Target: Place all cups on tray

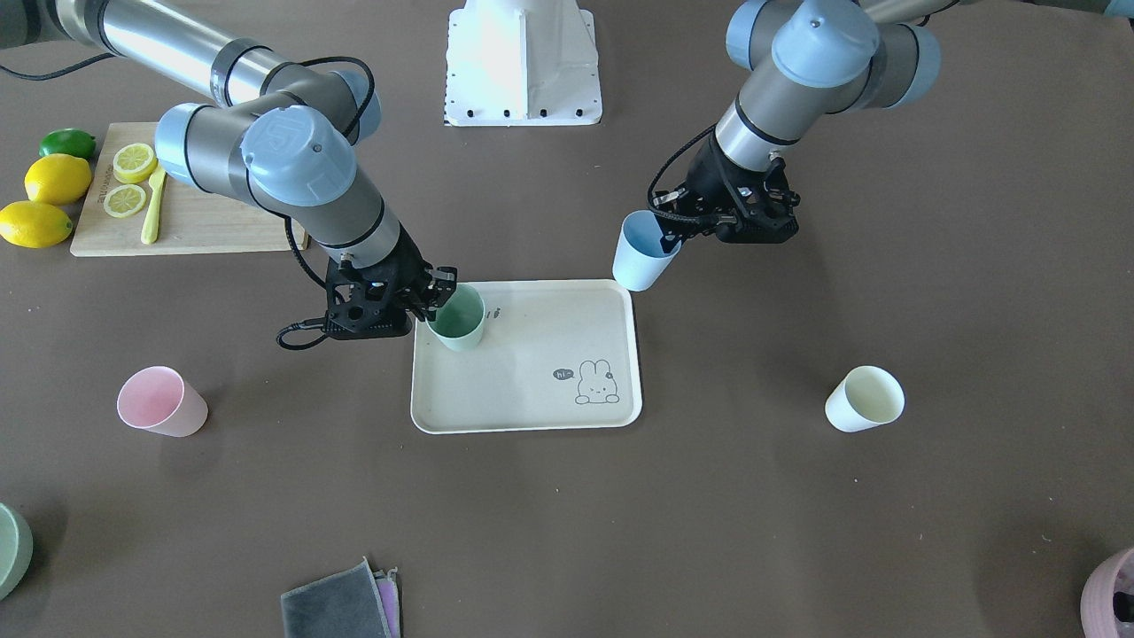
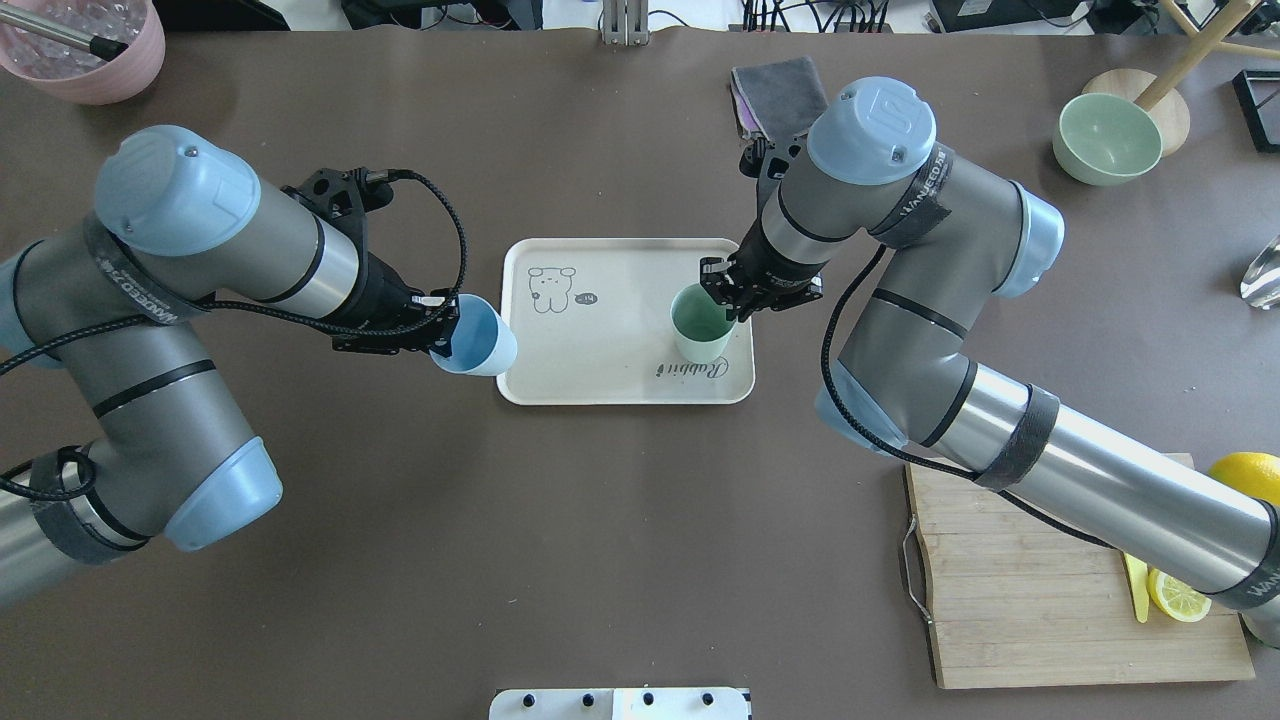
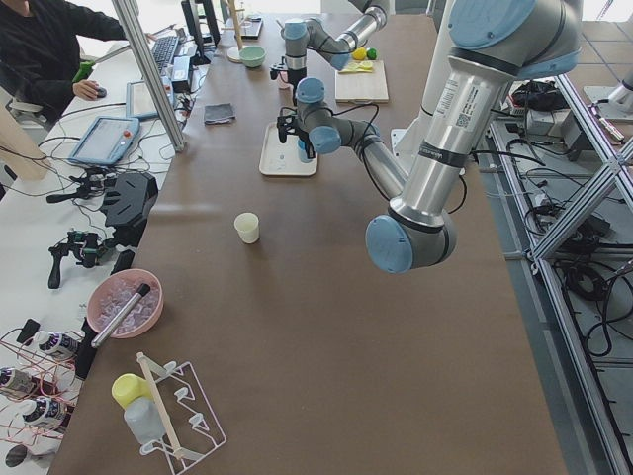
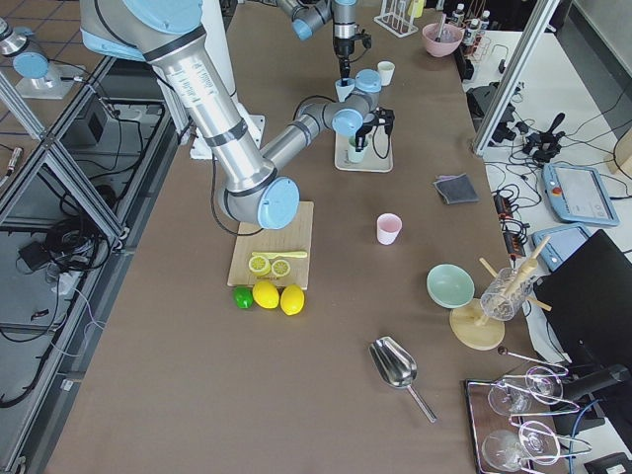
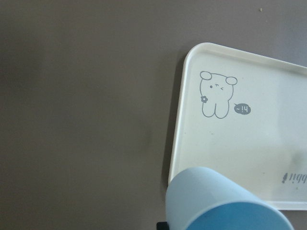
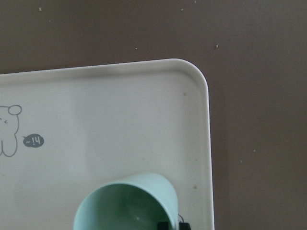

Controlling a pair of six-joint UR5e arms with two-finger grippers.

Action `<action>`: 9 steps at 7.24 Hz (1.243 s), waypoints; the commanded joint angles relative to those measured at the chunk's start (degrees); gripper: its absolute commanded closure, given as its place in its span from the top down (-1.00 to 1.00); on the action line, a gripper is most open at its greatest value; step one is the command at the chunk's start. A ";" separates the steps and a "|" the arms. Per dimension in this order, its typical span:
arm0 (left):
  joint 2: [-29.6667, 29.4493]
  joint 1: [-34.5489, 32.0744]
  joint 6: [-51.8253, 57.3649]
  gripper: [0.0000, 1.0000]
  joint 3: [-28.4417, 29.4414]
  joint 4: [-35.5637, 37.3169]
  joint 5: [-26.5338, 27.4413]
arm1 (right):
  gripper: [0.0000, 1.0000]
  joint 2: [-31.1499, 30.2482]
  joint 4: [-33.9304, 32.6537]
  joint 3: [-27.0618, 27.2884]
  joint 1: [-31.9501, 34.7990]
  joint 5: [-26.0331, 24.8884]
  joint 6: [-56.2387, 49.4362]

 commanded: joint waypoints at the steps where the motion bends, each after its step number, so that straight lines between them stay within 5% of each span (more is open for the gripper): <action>1: -2.13 4.48 -3.03 -1.00 0.62 0.63 3.72 | 1.00 0.13 -0.77 2.01 0.63 0.54 1.97; 3: -7.04 4.50 -3.40 -1.00 5.62 0.63 3.91 | 1.00 -0.83 -5.40 6.31 7.37 6.14 1.10; 5: -9.34 4.50 -3.14 -1.00 10.18 0.55 7.15 | 1.00 -5.73 -7.01 8.45 12.74 6.44 -5.45; 9: -9.96 4.76 -2.88 -1.00 13.98 0.37 9.71 | 1.00 -11.82 -9.65 2.77 25.66 8.37 -22.76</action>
